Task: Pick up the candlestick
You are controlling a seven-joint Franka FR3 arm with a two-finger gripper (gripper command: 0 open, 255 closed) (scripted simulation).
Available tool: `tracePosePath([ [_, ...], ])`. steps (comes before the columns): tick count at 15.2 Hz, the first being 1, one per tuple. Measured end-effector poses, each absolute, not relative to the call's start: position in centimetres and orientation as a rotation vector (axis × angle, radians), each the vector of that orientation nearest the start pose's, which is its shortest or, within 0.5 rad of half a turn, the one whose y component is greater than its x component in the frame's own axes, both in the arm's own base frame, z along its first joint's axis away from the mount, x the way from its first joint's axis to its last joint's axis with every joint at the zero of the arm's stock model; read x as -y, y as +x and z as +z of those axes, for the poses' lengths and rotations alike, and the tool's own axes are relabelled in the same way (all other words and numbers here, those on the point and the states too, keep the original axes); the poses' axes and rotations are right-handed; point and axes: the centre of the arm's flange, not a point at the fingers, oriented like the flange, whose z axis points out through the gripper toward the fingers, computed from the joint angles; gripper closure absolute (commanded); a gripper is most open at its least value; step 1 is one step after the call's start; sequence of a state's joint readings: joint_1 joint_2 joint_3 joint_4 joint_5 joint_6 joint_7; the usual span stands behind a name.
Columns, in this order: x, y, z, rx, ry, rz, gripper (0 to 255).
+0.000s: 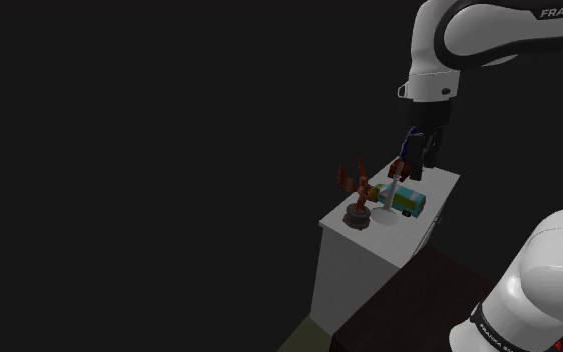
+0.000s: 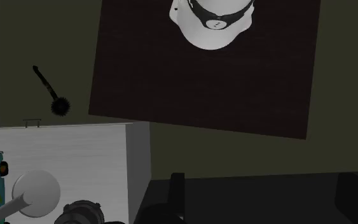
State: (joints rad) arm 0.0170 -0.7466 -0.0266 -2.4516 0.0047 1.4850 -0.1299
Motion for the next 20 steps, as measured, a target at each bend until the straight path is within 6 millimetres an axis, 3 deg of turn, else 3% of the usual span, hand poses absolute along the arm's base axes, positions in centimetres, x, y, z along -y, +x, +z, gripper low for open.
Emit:
tracePosePath([
  [2, 0.9, 30.3, 52.5, 0.199, -3.080, 0.338, 0],
  [6, 4.2, 32.3, 50.1, 0.203, -3.085, 0.342, 0],
  [20, 18.4, 40.5, 42.3, 0.223, -3.110, 0.351, 0],
])
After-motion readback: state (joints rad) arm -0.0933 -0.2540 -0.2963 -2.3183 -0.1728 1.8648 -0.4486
